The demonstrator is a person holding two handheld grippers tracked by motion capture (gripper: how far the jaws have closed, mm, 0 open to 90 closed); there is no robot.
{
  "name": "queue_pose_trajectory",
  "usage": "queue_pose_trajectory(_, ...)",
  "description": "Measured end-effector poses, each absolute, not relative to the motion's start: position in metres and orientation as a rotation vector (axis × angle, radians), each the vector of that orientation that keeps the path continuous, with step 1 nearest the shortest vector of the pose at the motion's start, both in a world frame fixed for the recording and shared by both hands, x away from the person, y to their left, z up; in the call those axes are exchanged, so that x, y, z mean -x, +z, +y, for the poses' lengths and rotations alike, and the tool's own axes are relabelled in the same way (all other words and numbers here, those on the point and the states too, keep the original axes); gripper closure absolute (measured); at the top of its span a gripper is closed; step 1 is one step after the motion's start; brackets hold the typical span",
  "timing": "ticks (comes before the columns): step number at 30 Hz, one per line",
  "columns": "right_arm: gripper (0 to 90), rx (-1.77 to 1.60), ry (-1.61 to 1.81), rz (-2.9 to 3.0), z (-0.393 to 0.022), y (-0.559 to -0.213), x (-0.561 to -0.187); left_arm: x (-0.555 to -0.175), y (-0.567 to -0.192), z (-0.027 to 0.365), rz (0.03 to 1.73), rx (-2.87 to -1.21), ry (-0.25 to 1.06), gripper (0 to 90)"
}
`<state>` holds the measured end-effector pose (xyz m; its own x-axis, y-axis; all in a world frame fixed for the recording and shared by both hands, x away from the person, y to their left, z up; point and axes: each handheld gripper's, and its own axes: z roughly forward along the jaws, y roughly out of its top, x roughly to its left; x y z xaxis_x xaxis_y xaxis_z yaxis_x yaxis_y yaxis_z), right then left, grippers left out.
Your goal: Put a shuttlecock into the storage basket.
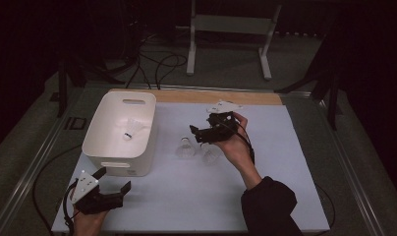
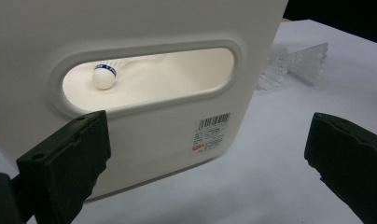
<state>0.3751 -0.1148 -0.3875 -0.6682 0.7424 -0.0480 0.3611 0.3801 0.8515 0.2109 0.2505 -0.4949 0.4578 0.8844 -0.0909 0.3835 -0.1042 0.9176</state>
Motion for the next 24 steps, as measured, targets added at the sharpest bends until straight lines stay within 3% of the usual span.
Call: queue_pose_trajectory(24, 12.1, -1.024, 1.145, 2.236, -0.137, -0.419, -0.370, -0.211, -0.495, 0.250, 1.103, -1.697, 0.619, 1.0)
